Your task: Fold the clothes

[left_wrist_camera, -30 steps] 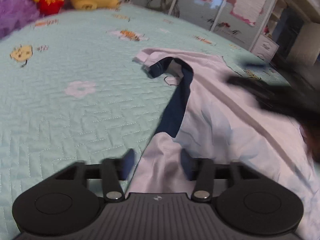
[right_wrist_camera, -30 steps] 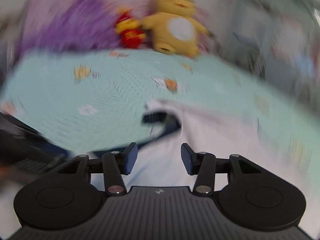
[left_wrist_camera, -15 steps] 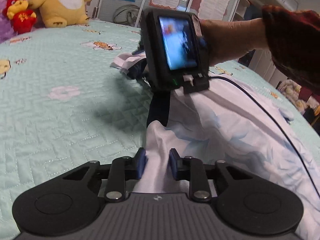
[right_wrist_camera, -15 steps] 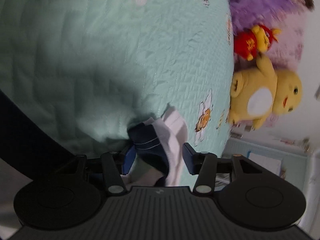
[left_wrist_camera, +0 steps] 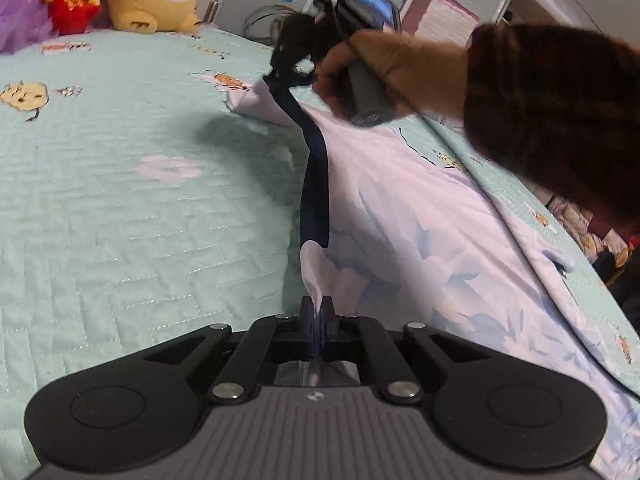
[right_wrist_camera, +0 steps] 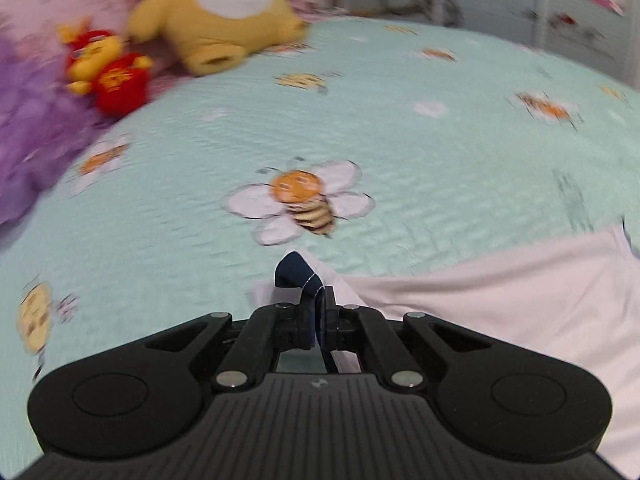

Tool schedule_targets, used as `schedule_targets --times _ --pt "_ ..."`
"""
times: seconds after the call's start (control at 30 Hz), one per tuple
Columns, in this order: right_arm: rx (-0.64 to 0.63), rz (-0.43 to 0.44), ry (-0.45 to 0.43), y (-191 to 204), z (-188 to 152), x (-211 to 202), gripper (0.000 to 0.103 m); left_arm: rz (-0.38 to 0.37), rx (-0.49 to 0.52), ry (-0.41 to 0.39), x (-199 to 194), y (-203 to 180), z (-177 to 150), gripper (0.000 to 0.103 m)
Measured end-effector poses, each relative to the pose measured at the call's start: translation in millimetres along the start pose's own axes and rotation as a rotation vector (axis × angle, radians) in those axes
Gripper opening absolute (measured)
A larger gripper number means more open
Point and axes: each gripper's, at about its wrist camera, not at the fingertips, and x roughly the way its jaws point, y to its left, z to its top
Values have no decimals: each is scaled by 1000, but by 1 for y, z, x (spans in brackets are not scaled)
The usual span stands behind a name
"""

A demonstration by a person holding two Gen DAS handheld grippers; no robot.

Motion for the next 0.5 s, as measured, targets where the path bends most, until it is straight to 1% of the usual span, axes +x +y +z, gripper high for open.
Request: schedule_targets --times 0.07,0.13,0.23,0.27,0.3,0.37,0.4,0.47,0.5 --pt "36 -14 12 -6 -5 18 1 -23 -34 9 -2 5 0 3" --pt "48 -25 16 -10 -11 33 1 -56 -107 21 -3 17 3 3" --pt "25 16 -4 -13 -14 44 7 -86 -178 32 -6 25 5 3" --pt "14 40 0 -13 -13 40 16 -95 -194 35 -7 26 4 3" --pt "2 66 7 -14 -13 34 30 -104 -220 41 -7 28 4 3" --pt "-22 118 20 -16 -13 23 44 -121 -274 53 -7 34 4 3" --pt "-34 144 27 -16 -13 17 45 -123 -287 53 -8 36 4 3" --pt "-84 168 -18 -15 -19 -11 47 -124 -310 51 -11 38 3 3" --pt "-90 183 -43 -17 -23 -27 48 -121 -315 44 -13 39 4 3"
